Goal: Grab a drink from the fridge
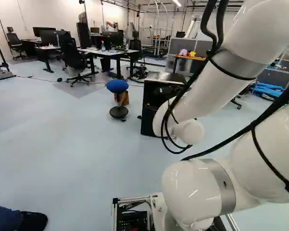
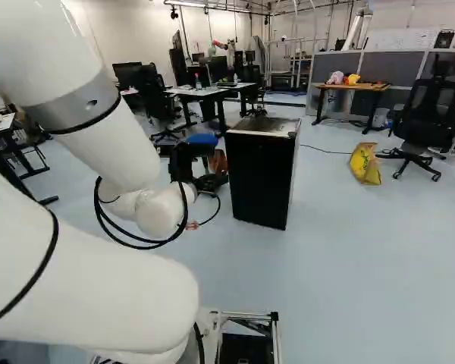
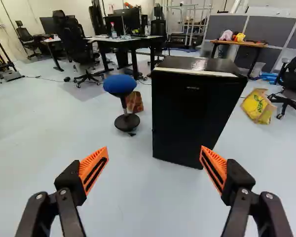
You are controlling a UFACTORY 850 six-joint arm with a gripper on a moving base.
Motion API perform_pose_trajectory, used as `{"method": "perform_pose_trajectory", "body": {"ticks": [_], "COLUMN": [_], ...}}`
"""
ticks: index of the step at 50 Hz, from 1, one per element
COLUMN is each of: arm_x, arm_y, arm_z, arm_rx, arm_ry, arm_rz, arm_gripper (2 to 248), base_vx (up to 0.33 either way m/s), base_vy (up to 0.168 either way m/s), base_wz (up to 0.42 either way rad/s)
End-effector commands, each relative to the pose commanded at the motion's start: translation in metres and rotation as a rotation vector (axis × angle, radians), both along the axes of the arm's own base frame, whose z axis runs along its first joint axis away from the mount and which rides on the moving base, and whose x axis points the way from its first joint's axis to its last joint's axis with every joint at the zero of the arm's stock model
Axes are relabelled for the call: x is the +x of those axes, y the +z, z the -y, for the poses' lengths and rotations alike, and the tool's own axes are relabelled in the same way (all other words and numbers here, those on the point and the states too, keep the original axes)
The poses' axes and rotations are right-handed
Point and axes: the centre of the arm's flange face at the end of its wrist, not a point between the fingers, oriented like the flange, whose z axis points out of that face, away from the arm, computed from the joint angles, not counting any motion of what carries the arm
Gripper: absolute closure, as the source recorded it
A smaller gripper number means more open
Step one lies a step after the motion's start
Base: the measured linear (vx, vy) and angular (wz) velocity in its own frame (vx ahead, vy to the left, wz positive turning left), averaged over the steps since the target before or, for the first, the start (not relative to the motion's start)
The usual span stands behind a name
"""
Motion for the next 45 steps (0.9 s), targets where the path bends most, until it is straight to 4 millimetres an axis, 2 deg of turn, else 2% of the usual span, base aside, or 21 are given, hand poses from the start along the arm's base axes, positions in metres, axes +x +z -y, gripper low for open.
{"method": "perform_pose_trajectory", "body": {"ticks": [45], "arm_x": [0.0], "arm_y": [0.0], "arm_z": [0.0], "arm_rx": [0.0], "arm_ry": [0.0], "arm_rz": [0.0], "arm_gripper": [3], "base_vx": [0.117], "base_vy": [0.036], "base_wz": [-0.016]}}
